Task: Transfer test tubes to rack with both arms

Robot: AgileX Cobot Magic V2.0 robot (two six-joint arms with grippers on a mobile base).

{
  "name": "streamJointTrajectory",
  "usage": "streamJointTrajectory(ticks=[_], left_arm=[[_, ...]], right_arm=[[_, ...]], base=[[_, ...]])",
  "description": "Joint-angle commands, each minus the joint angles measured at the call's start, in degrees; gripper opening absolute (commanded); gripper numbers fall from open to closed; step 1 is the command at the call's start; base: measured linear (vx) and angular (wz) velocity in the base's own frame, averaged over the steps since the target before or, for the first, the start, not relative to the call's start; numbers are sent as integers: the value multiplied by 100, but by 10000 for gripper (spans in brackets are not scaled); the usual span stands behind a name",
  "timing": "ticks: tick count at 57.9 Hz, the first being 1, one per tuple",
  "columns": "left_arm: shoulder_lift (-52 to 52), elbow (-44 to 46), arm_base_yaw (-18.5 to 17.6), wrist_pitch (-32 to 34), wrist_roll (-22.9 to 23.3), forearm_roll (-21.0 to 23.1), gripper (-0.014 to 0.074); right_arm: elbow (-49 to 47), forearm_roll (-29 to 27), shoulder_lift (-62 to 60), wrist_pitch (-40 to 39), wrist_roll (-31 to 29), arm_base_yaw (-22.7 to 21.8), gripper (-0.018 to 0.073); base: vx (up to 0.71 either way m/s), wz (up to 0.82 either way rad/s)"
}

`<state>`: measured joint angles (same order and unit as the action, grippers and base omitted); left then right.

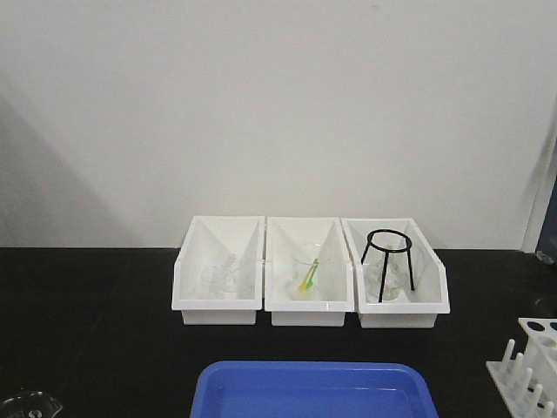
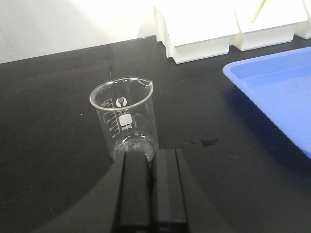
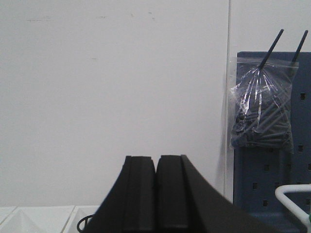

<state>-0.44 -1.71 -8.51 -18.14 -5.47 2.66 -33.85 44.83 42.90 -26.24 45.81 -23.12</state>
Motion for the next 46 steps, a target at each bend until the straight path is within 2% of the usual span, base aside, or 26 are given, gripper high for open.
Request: streamJointTrajectory(ticks=[1,17,24,29,38,42,46], left_arm=[[-118,-154,10,403,7,55,-20],[-118,-154,10,403,7,55,-20],[-118,-154,10,402,7,44,-20],[-118,-154,10,402,7,44,-20],[-118,-154,10,402,7,44,-20],[-118,-154,10,402,7,44,-20],[-118,-154,10,402,7,44,-20]], right_arm=[[-174,-122,-20,-338,-7,-37,-7],[-127,-194,-20,-166,12,-1,-7],[233,-392,-268,-42,-431,550,-7],[727,-1144,-645,304,-1208,1122,-7],[1817,-3162,-1591,1172,-3084,2054,-7],[2290,-3691,-2162,1611,-3842,2372,-7],[2668,-3994,-2772,1967,-4236,2559,-7]], base=[[0,0],[0,0],[0,0],[0,0],[0,0],[0,0],[0,0]])
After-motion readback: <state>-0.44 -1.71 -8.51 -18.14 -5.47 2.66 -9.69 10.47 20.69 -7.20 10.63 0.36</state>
